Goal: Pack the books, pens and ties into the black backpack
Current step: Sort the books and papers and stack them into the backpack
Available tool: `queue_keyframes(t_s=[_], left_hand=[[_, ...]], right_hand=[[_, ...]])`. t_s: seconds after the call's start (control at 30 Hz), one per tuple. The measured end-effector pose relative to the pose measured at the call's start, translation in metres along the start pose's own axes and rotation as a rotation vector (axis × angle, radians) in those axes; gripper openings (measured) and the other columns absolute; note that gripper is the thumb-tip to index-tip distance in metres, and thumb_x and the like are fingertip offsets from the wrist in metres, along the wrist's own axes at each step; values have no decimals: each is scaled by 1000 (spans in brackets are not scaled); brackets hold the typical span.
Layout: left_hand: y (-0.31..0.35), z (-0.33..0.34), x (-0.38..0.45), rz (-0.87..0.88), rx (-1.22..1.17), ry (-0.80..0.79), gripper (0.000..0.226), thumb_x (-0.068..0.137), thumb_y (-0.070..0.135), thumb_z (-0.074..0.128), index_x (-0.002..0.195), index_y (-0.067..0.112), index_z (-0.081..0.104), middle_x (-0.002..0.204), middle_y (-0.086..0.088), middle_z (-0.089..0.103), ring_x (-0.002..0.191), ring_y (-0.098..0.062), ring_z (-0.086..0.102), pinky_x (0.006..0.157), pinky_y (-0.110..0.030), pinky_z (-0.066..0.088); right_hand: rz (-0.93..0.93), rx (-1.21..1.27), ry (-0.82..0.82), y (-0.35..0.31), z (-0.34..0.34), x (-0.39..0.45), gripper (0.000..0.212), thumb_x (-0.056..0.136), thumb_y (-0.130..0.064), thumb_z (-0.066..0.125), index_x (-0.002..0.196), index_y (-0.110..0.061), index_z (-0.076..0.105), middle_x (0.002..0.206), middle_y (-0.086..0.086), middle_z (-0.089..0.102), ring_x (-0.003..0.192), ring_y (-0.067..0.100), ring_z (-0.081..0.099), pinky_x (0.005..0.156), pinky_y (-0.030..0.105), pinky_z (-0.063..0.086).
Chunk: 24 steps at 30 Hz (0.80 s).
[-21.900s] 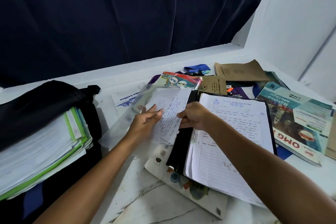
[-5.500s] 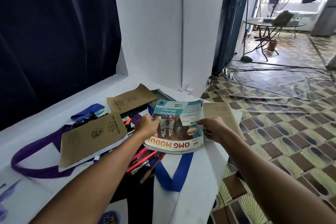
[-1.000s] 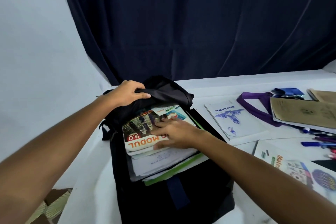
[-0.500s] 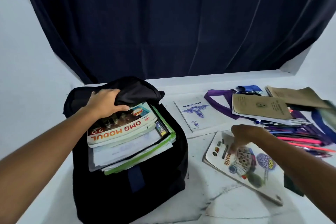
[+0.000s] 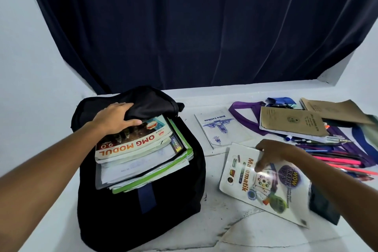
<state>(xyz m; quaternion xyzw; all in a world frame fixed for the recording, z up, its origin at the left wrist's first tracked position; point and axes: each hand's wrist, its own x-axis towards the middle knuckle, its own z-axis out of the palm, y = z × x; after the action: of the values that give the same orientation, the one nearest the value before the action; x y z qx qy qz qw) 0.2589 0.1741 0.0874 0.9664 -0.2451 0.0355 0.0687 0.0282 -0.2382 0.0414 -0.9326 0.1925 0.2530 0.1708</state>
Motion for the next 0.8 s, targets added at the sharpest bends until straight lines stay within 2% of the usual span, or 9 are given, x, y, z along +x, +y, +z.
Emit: queue_keyframes(t_s=[0.1, 0.17, 0.3, 0.4, 0.53, 0.63, 0.73, 0.8], left_hand=[[0, 0, 0, -2, -5, -1, 87, 82, 68, 57, 151, 20, 34, 154, -4, 39, 143, -24, 34, 112, -47, 36], [-2, -2, 1, -1, -10, 0, 87, 81, 70, 56, 150, 21, 36, 153, -3, 41, 141, -24, 38, 110, -47, 38], [-4, -4, 2, 3, 13, -3, 82, 83, 69, 56, 149, 24, 38, 152, -1, 44, 138, -24, 41, 109, -49, 37], [-7, -5, 5, 17, 17, -7, 77, 85, 68, 55, 148, 26, 39, 150, 1, 45, 137, -23, 42, 109, -51, 36], [-13, -4, 11, 39, 39, -18, 74, 86, 69, 52, 146, 26, 42, 147, 1, 49, 134, -23, 45, 108, -51, 37], [-15, -5, 12, 60, 35, 9, 75, 85, 68, 54, 145, 24, 44, 143, -3, 54, 131, -24, 48, 106, -45, 39], [-15, -10, 15, 50, 7, 24, 70, 83, 67, 58, 136, 21, 53, 128, -6, 62, 120, -27, 56, 95, -39, 44], [-16, -17, 20, 78, -1, 14, 56, 83, 65, 59, 118, 21, 62, 110, -2, 67, 108, -25, 61, 81, -36, 44]], right_hand=[[-107, 75, -124, -10, -19, -6, 39, 71, -23, 83, 107, -22, 68, 104, -6, 74, 97, 12, 69, 97, 35, 51], [-182, 132, -204, -20, -35, -14, 40, 74, -18, 81, 112, -17, 67, 103, -6, 75, 99, 13, 70, 100, 38, 49], [-275, 158, -304, -41, -68, -26, 37, 79, -12, 75, 114, -12, 64, 107, 5, 74, 99, 23, 71, 94, 42, 54], [-315, 179, -371, -57, -92, -33, 39, 79, -6, 74, 117, -9, 64, 112, 10, 72, 102, 29, 69, 95, 47, 53], [-369, 179, -427, -91, -110, -38, 42, 80, -7, 74, 121, -3, 62, 114, 16, 70, 103, 36, 68, 80, 38, 59], [-418, 266, -475, -123, -106, -32, 45, 77, -11, 74, 120, -3, 64, 117, 18, 68, 104, 37, 67, 86, 44, 57], [-436, 410, -474, -157, -89, -16, 42, 77, -9, 74, 118, -5, 65, 119, 20, 67, 107, 38, 66, 91, 49, 54], [-428, 487, -459, -181, -73, -4, 43, 82, -8, 74, 122, -3, 62, 119, 19, 67, 107, 37, 66, 91, 48, 55]])
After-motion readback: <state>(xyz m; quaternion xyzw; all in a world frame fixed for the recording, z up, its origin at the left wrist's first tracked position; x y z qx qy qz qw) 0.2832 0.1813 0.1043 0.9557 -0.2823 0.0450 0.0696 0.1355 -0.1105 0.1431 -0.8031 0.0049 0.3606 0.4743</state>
